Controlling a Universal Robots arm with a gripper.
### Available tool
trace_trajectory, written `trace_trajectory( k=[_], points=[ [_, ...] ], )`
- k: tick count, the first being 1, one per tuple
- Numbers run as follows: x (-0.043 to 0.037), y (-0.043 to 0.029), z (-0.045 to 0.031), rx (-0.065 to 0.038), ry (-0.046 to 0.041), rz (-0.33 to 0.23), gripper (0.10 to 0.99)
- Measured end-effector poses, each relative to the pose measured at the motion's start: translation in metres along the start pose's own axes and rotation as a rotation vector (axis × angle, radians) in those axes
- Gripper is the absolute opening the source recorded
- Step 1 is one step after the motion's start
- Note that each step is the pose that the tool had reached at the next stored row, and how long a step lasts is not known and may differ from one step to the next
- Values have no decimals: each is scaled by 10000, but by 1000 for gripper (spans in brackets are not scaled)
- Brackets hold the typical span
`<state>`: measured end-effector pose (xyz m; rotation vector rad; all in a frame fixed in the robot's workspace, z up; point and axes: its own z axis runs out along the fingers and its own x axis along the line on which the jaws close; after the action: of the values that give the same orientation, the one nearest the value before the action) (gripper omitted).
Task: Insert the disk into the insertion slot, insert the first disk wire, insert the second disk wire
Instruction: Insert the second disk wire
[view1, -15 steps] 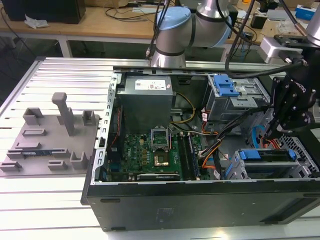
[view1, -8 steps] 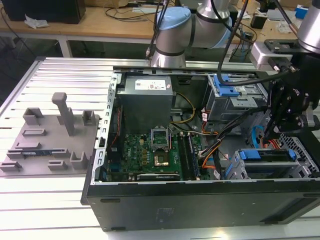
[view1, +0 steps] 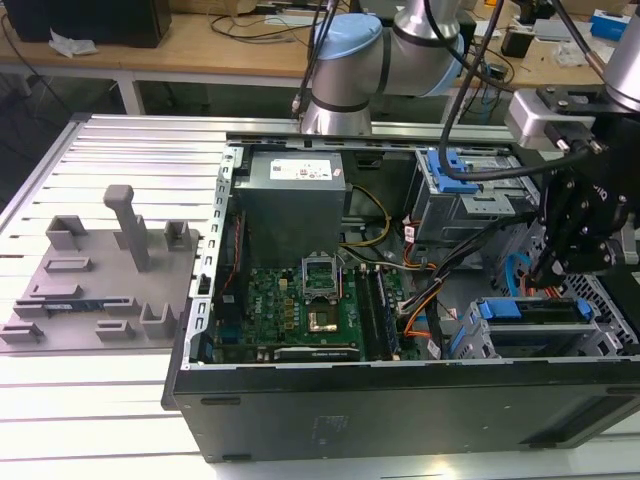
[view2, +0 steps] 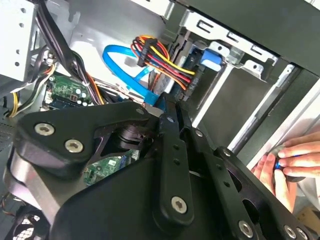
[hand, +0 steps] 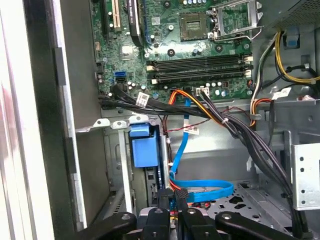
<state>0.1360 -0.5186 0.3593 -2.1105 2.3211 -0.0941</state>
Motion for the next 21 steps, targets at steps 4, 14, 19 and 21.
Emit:
trace_trajectory(
  k=[4, 14, 19, 21],
  points=[
    [53, -5, 23, 0, 2, -2, 161],
    [90, -8, 54, -2, -24, -1, 161],
    [91, -7, 54, -3, -25, -1, 161],
    [94, -8, 59, -3, -26, -1, 161]
  ],
)
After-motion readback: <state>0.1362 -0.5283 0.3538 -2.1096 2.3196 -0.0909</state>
